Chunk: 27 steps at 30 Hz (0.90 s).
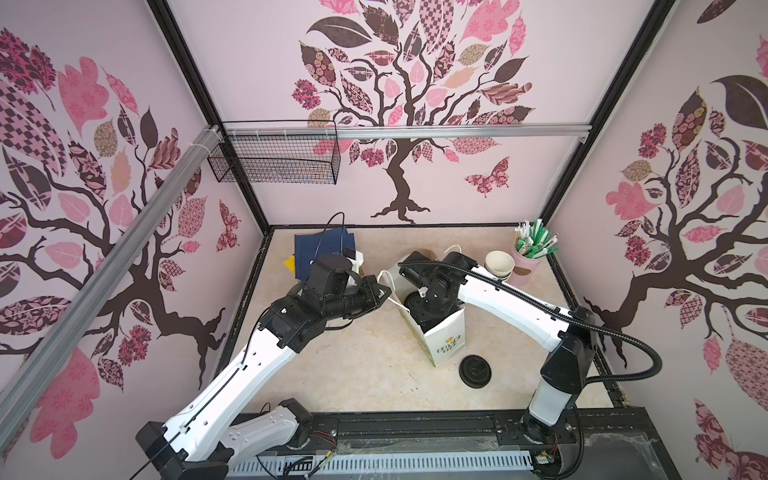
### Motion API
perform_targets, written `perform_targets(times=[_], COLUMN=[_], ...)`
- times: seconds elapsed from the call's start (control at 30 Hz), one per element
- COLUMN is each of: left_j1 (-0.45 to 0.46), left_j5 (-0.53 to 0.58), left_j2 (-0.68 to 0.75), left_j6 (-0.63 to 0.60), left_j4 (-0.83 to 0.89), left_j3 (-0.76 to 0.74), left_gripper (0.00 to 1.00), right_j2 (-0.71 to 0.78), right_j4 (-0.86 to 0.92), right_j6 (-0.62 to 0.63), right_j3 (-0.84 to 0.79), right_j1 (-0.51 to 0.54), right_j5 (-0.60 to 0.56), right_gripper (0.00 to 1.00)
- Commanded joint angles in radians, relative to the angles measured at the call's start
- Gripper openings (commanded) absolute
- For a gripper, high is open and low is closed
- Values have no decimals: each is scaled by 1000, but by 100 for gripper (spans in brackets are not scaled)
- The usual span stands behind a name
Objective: Pack the takeout coffee
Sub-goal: 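Open the right gripper and lift it out of the bag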
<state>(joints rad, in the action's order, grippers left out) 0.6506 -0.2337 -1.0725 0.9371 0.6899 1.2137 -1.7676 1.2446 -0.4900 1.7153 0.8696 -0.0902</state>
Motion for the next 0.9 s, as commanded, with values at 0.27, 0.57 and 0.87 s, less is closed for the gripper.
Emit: perform_targets(times=[0.27,0.57,0.87], left_j1=[4,4,4], left_j5=[-13,4,13], left_j2=[-11,3,22], left_j6=[-21,-26,-19], left_j4=[-22,-2,2], left_j3=[62,61,24], left_gripper=[0,0,0], right_j2=[-23,-1,26], right_j4=[24,52,163], right_j6=[30,59,22], right_j3=[30,91,308], right_j1=[36,36,36], right_j5=[-63,-74,-64], right_gripper=[67,71,76])
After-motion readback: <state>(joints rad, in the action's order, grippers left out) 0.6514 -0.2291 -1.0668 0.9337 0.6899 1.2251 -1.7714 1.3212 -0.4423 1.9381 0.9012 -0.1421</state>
